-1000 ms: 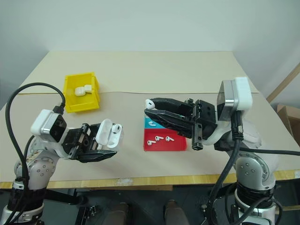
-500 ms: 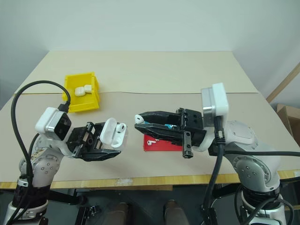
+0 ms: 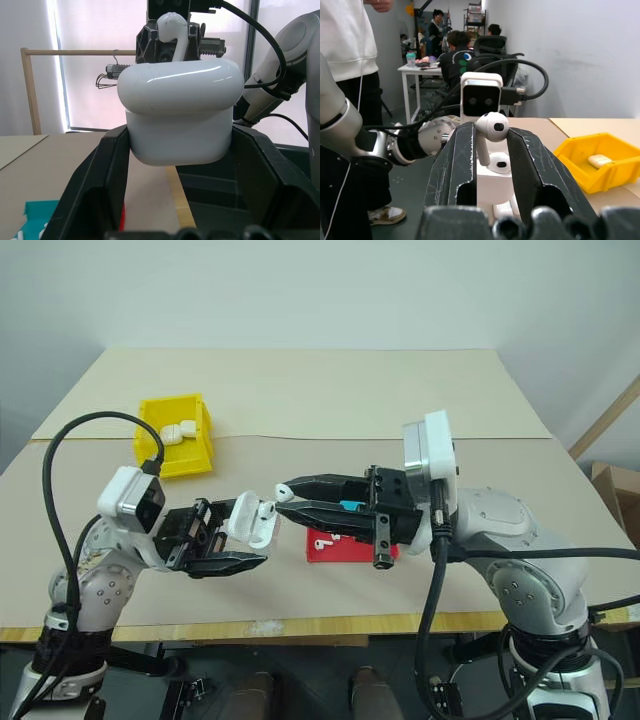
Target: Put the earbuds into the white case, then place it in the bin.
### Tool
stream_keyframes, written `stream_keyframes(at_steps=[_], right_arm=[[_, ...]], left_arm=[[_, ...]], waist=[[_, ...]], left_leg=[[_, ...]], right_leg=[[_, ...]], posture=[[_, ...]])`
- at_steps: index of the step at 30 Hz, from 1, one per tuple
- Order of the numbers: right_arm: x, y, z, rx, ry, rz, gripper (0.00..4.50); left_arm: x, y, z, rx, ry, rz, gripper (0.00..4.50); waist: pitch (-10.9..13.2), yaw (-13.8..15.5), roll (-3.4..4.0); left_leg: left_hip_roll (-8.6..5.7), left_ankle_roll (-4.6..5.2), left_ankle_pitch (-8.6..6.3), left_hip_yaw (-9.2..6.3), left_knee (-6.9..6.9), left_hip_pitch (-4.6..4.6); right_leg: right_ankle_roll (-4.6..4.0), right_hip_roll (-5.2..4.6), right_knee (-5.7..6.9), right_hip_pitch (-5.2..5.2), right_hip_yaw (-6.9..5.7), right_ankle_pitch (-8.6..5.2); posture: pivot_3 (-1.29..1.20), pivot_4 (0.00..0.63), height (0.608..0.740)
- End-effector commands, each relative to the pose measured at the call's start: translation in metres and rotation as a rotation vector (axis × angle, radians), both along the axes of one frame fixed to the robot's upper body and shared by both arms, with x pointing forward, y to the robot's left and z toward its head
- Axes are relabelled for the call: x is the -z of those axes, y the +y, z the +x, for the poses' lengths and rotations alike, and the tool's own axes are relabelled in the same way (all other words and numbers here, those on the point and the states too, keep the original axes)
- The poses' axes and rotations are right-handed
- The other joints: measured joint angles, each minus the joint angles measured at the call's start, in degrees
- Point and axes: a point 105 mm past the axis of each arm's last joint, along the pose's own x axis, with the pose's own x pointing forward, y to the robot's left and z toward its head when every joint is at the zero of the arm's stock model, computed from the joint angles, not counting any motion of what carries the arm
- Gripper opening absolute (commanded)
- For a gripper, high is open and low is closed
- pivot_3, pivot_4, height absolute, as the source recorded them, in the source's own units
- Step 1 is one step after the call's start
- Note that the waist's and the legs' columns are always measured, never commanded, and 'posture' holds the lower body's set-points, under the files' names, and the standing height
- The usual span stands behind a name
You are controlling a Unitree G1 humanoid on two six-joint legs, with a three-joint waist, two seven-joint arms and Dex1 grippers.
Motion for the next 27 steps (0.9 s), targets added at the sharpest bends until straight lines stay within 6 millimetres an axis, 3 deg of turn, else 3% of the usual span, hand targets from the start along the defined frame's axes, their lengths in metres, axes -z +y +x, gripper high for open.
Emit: stream_keyframes(at_steps=[1, 27], right_arm=[[-0.004, 0.002, -0.007, -0.051, 0.0, 0.004, 1.05], [0.009, 0.007, -0.01, -0.076, 0.047, -0.042, 1.05]], left_arm=[[-0.003, -0.007, 0.0, 0.015, -0.039, -0.009, 2.77], [-0.004, -0.015, 0.0, 0.05, -0.057, -0.052, 2.77]], waist=[[0.0, 0.01, 0.0], [0.0, 0.0, 0.0]], left_leg=[[0.0, 0.0, 0.0, 0.0, 0.0, 0.0], [0.0, 0.0, 0.0, -0.01, 0.0, -0.02]], right_leg=[[0.0, 0.0, 0.0, 0.0, 0.0, 0.0], [0.0, 0.0, -0.01, 0.0, 0.0, 0.0]], posture=[[0.0, 0.15, 0.74], [0.0, 0.15, 0.74]])
